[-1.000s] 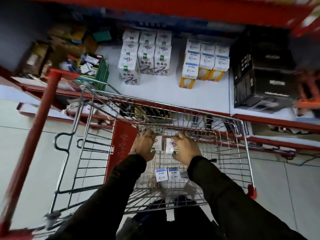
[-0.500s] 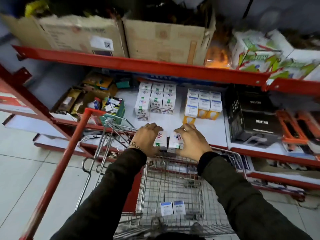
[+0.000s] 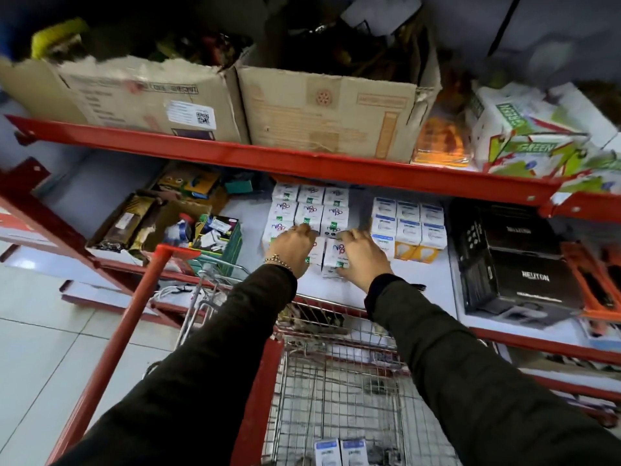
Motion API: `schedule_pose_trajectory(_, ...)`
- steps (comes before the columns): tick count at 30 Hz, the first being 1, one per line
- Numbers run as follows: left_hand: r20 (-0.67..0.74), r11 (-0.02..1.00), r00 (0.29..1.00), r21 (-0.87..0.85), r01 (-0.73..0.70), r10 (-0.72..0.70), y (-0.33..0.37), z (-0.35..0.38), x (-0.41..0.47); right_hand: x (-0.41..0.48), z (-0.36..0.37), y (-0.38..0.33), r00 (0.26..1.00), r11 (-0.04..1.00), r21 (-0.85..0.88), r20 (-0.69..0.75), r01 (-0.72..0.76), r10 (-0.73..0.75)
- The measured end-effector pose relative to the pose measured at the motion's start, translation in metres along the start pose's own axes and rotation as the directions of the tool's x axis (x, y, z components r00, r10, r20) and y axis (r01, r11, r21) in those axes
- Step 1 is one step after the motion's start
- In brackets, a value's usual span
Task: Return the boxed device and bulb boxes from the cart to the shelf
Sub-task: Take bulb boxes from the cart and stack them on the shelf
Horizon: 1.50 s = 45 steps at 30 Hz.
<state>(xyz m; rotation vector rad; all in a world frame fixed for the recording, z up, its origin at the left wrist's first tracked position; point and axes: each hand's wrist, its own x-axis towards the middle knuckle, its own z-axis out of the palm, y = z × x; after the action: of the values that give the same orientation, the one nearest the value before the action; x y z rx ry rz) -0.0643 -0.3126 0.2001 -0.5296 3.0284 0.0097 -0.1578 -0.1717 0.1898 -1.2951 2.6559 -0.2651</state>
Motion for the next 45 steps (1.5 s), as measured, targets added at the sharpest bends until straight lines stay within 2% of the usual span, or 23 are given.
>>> schedule_pose_trajectory(6, 0.049, 0.999, 0.998, 0.023, 0.045, -0.046, -0.002, 0.013, 0.019, 0.022, 0.018, 0.004, 1.0, 1.0, 0.009, -0.023, -0.008, 0.009)
schedule_pose_trajectory(11, -0.027, 0.998, 0.999, -0.044, 0.036, -0.038, -0.007, 0.017, 0.028, 0.024, 0.011, 0.01, 0.998, 0.999, 0.042, -0.07, 0.008, -0.005)
schedule_pose_trajectory(16, -0.069, 1.0, 0.998, 0.023, 0.011, -0.009, -0.001, 0.045, 0.019, 0.009, 0.031, 0.015, 0.998, 0.999, 0.022, -0.058, 0.039, -0.038)
schedule_pose_trajectory(23, -0.022, 0.994, 0.999, -0.097, 0.046, -0.048, 0.002, 0.042, 0.007, 0.005, 0.029, 0.014, 0.998, 0.998, 0.057, -0.062, 0.037, -0.034)
schedule_pose_trajectory(28, -0.127, 0.973, 0.991, -0.232, 0.02, -0.051, 0.016, 0.043, -0.027, -0.031, 0.029, 0.016, 0.989, 0.993, 0.113, -0.148, 0.035, -0.018)
schedule_pose_trajectory(33, -0.191, 0.977, 0.981, -0.21, -0.018, -0.023, 0.043, 0.067, -0.081, -0.083, 0.057, 0.021, 0.994, 0.996, 0.09, -0.111, 0.016, -0.006)
schedule_pose_trajectory(36, -0.134, 0.975, 0.991, -0.223, -0.012, -0.018, 0.062, 0.089, -0.111, -0.115, 0.08, 0.024, 0.996, 0.998, 0.069, -0.086, 0.012, -0.006)
schedule_pose_trajectory(40, 0.016, 0.963, 1.0, -0.269, -0.007, 0.012, 0.083, 0.125, -0.145, -0.154, 0.116, 0.029, 0.999, 0.998, 0.062, 0.035, -0.004, 0.002)
schedule_pose_trajectory(42, 0.164, 0.967, 0.986, -0.253, 0.01, 0.032, 0.092, 0.141, -0.16, -0.171, 0.134, 0.032, 0.993, 0.997, 0.072, 0.117, -0.022, 0.014)
schedule_pose_trajectory(45, 0.378, 0.982, 0.924, -0.186, 0.021, 0.051, 0.104, 0.173, -0.178, -0.196, 0.164, 0.034, 0.957, 0.999, 0.035, 0.29, -0.04, 0.028)
